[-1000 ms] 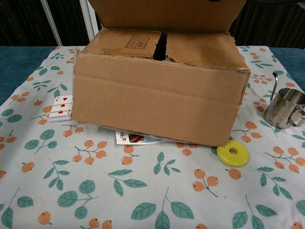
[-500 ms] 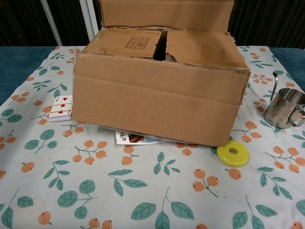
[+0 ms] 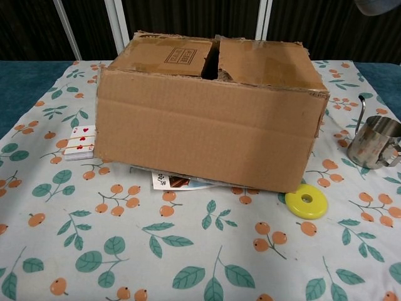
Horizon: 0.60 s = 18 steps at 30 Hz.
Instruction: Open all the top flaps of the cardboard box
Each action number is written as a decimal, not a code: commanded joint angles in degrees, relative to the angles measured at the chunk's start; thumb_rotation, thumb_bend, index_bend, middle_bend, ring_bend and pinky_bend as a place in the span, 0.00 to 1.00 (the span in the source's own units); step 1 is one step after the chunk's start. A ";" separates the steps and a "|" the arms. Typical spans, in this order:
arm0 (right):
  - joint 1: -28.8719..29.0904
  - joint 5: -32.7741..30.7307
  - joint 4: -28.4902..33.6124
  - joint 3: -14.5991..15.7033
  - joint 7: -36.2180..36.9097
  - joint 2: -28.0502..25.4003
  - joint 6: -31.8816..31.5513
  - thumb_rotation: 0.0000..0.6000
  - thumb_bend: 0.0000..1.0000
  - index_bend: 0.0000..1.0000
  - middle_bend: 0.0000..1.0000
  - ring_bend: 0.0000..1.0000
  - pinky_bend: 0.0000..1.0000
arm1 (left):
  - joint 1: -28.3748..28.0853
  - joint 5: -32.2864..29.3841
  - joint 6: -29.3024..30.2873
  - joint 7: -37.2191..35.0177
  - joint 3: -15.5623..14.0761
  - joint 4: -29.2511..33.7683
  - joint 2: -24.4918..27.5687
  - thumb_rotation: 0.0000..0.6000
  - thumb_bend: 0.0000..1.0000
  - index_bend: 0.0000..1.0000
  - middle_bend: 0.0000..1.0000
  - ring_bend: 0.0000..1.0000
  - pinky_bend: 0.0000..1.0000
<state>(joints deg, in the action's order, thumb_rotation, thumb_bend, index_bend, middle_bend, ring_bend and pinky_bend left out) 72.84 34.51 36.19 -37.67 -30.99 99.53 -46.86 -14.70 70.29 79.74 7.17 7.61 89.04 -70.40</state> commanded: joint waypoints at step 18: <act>-33.30 16.19 57.94 15.36 4.99 -27.05 -26.72 1.00 0.18 0.00 0.00 0.00 0.23 | 0.31 2.09 -0.12 1.09 -0.24 0.17 0.38 1.00 0.16 0.00 0.00 0.00 0.00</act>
<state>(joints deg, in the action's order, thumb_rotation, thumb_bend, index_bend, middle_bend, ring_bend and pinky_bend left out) 50.84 44.84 80.27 -28.58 -27.27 82.26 -64.53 -14.37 72.25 79.73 8.08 7.49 89.18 -70.08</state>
